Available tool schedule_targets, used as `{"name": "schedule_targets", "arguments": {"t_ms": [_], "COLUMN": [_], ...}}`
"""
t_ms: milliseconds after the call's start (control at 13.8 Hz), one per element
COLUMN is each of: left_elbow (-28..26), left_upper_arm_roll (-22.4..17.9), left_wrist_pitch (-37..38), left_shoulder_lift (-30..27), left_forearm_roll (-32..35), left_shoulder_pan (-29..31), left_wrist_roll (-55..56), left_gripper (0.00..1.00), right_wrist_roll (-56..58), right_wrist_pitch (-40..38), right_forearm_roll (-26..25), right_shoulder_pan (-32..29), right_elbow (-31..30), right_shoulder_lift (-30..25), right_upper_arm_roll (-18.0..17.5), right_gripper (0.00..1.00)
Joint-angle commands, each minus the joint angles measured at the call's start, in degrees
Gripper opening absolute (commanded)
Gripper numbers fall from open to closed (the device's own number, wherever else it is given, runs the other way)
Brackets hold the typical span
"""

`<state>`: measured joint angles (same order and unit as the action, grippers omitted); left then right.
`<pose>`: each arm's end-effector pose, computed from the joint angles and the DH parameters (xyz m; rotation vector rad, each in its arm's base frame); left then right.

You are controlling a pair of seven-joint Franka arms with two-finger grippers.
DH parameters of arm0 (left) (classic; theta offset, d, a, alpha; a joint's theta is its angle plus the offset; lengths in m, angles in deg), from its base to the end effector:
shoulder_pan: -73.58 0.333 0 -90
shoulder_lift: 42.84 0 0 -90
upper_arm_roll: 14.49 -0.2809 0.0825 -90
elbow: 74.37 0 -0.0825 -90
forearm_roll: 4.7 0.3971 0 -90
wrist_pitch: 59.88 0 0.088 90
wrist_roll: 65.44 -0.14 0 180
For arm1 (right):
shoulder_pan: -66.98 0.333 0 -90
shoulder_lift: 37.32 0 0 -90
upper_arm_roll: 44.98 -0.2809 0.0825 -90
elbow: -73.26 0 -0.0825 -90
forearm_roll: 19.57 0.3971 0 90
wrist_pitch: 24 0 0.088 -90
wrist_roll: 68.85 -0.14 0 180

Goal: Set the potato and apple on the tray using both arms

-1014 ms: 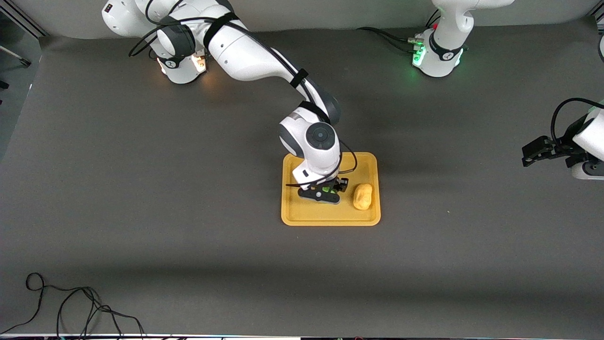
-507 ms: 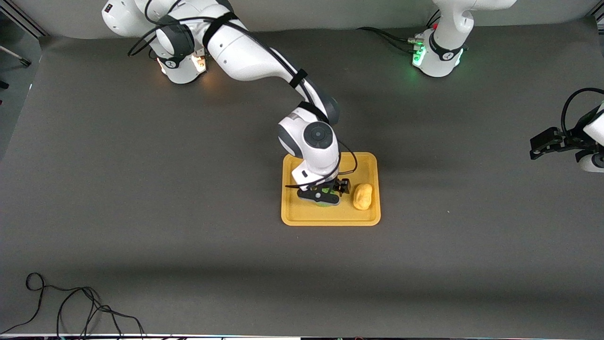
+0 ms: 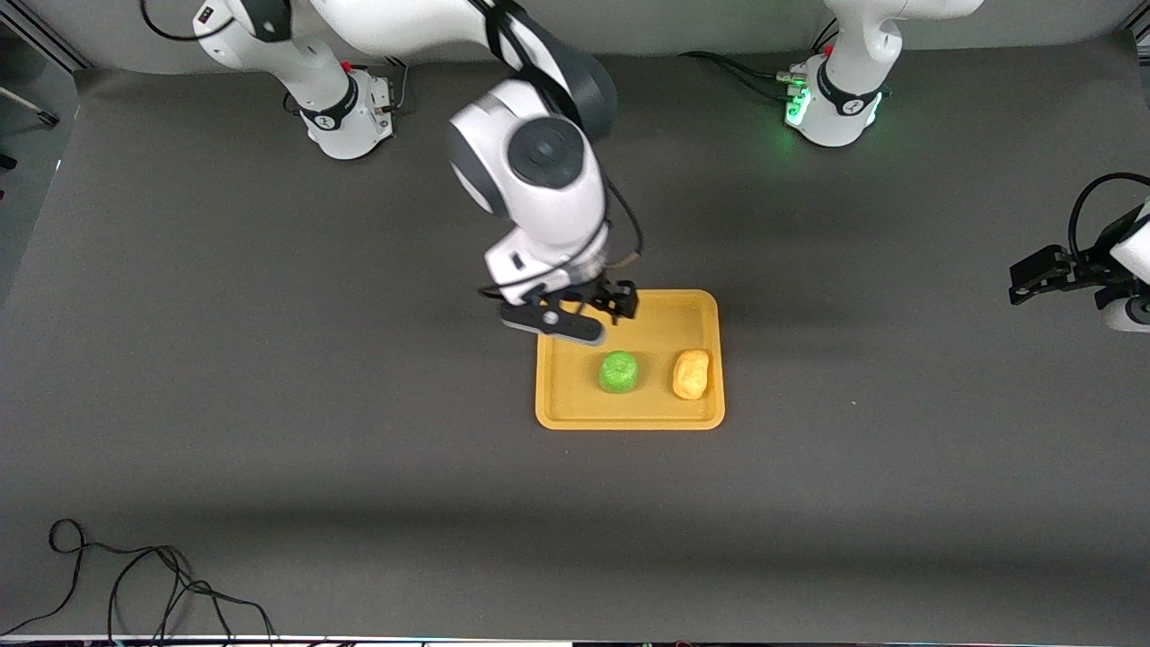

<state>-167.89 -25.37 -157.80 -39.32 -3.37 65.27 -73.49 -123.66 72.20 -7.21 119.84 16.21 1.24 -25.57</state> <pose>0.5931 0.0274 0.5036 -3.1017 0.1538 -0.0205 0.5510 0.4814 0.4213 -3.0689 0.4920 -0.0363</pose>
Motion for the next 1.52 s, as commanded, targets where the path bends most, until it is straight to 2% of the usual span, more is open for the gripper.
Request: {"name": "schedule_targets", "arguments": {"t_ms": [0, 72, 217, 290, 435, 507, 580, 797, 942, 1014, 1159, 1449], "left_elbow": [1.8, 1.8, 1.8, 2.3, 2.1, 2.1, 2.2, 2.6, 3.2, 5.3, 6.9, 7.7], "left_upper_arm_roll": [-0.4, -0.4, -0.4, -0.4, -0.4, -0.4, -0.3, -0.3, -0.4, -0.4, -0.3, -0.1], "left_wrist_pitch": [1.5, 1.5, 1.6, 1.5, 1.5, 1.5, 1.2, 0.9, 0.6, 1.6, 1.8, 7.4], "left_shoulder_lift": [0.7, 0.7, 0.7, 0.7, 1.1, 1.6, 1.7, 2.0, 2.7, 4.0, 5.1, 4.9], "left_forearm_roll": [-0.5, -0.5, -0.5, -0.5, -0.5, -0.5, -0.5, -1.7, -1.9, -1.9, -1.9, -1.9], "left_shoulder_pan": [0.0, -0.1, 0.0, 0.0, -0.4, -0.7, -1.0, -0.9, -0.8, -0.7, -0.9, -1.2], "left_wrist_roll": [-1.1, -1.1, -1.1, -1.1, -1.1, -1.2, -1.1, -1.2, -1.0, -1.1, -1.1, -1.5], "left_gripper": [1.00, 1.00, 1.00, 1.00, 1.00, 1.00, 1.00, 1.00, 1.00, 1.00, 1.00, 1.00], "right_wrist_roll": [8.0, 12.1, 20.6, 23.4, 30.5, 33.2, 35.6, 40.4, 42.5, 44.2, 47.1, 53.0], "right_wrist_pitch": [-8.0, -9.7, -9.6, -9.3, -9.2, -9.1, -8.5, -6.0, -5.8, -5.8, -5.8, -6.0], "right_forearm_roll": [0.5, 0.6, 0.5, 0.2, -4.2, -5.3, -5.6, -12.1, -12.3, -12.4, -12.3, -12.3], "right_shoulder_pan": [0.2, 0.3, -0.6, -3.1, -7.0, -10.5, -14.7, -31.5, -42.8, -46.3, -50.7, -51.7], "right_elbow": [-3.7, -5.2, -13.6, -17.6, -22.8, -25.4, -27.8, -35.6, -37.3, -37.1, -36.8, -34.3], "right_shoulder_lift": [-6.5, -8.7, -16.0, -19.8, -25.3, -27.8, -30.1, -37.0, -38.6, -38.6, -38.8, -37.9], "right_upper_arm_roll": [5.3, 7.8, 10.7, 10.6, 9.3, 7.9, 4.9, -9.7, -17.2, -19.0, -19.2, -15.8], "right_gripper": [1.00, 1.00, 1.00, 1.00, 1.00, 1.00, 1.00, 1.00, 1.00, 1.00, 1.00, 1.00]}}
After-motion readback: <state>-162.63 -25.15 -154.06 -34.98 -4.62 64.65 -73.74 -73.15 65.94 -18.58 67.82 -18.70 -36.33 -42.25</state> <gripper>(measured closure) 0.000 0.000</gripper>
